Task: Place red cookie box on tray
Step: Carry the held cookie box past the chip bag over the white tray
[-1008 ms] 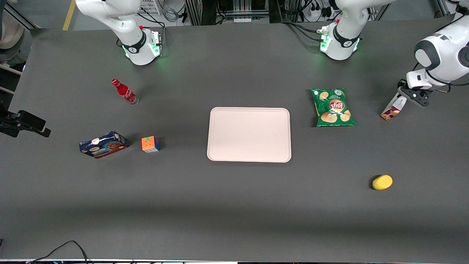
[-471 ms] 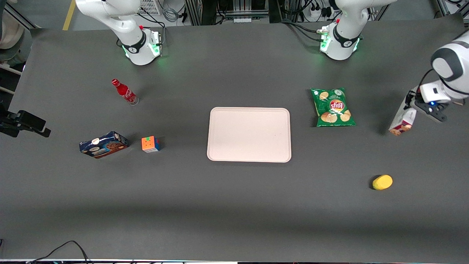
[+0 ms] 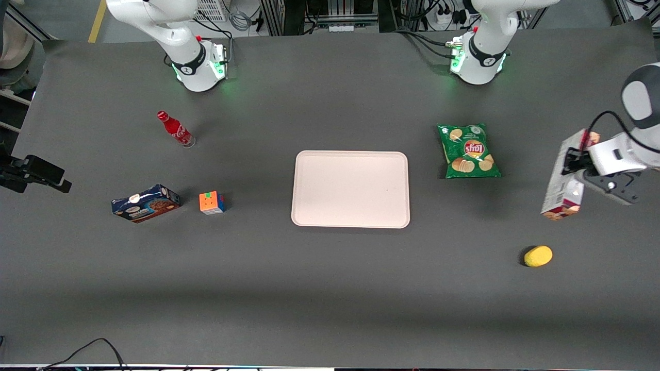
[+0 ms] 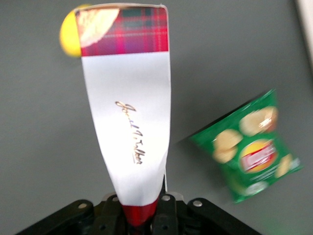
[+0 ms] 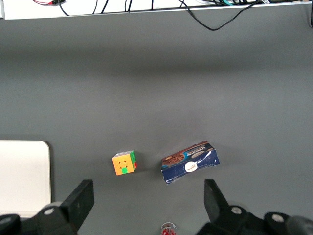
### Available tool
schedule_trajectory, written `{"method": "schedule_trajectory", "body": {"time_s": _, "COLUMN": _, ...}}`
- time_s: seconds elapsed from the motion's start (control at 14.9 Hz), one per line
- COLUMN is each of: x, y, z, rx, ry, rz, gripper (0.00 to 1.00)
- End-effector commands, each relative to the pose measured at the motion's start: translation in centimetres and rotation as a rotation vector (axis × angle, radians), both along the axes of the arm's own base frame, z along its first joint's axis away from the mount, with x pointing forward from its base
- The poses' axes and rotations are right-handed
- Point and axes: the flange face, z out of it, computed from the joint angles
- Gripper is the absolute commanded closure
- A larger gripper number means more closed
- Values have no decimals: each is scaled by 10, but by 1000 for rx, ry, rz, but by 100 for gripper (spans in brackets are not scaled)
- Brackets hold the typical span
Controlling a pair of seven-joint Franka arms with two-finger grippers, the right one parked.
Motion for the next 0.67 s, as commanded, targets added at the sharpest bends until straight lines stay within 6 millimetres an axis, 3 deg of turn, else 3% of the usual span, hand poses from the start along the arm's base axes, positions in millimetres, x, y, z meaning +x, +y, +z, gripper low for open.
{"method": "schedule_trajectory", "body": {"time_s": 0.0, "x": 13, "y": -113, "z": 35, "rx": 34, "ry": 29, "rz": 151, "gripper": 100}}
{"method": "schedule_trajectory", "body": {"time_s": 0.2, "x": 3, "y": -212, "z": 28, "rx": 55, "ry": 4, "rz": 275, "gripper": 100}}
{"method": "schedule_trajectory", "body": {"time_s": 0.34, "x": -7, "y": -269, "z": 9, "rx": 50, "ry": -7, "rz": 353, "gripper": 100}}
{"method": "schedule_trajectory", "body": {"time_s": 0.47, "x": -17, "y": -309, "z": -11, "rx": 35, "ry": -26, "rz": 418, "gripper": 100}}
{"method": "schedule_trajectory", "body": {"time_s": 0.61, "x": -24, "y": -331, "z": -40, "rx": 11, "ry": -40, "rz": 455, "gripper": 100}}
